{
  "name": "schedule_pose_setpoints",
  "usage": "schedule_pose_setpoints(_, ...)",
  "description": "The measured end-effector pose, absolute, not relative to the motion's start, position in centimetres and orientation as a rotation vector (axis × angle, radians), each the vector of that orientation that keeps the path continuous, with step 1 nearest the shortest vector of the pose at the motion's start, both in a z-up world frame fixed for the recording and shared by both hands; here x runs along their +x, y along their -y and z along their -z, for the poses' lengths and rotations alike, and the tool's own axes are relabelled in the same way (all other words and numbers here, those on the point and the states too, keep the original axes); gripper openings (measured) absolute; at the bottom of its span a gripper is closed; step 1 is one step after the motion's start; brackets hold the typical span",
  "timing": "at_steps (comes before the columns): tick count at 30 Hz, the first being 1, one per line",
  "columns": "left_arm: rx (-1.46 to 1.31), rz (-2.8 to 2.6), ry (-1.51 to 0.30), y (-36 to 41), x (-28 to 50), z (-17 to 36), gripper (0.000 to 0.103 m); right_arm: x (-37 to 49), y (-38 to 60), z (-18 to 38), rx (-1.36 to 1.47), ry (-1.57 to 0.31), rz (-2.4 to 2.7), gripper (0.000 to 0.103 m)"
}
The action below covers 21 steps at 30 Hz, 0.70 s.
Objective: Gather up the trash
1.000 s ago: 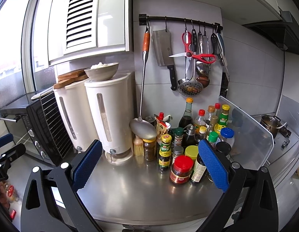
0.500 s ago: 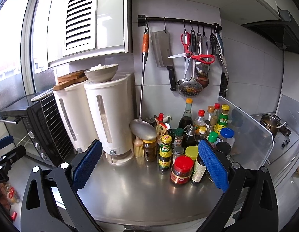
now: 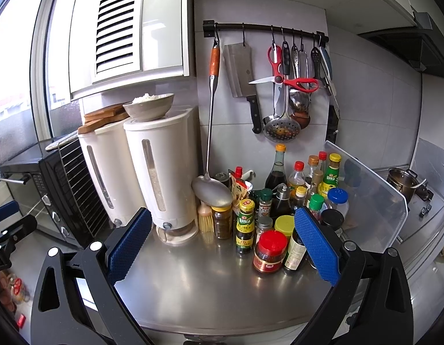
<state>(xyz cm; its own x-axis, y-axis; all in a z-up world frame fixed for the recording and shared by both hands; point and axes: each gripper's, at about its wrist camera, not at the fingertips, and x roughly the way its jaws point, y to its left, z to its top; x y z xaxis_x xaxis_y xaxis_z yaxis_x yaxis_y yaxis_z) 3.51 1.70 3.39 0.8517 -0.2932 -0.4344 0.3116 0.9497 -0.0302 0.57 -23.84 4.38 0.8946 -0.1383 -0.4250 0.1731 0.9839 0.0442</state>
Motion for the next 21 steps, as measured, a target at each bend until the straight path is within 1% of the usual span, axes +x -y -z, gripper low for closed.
schedule_pose_setpoints(21, 0.043, 0.26, -0.424, -2.02, 3.36, -3.98, 0.095, 0.51, 23.75, -4.21, 0.092, -0.432, 0.178, 0.1)
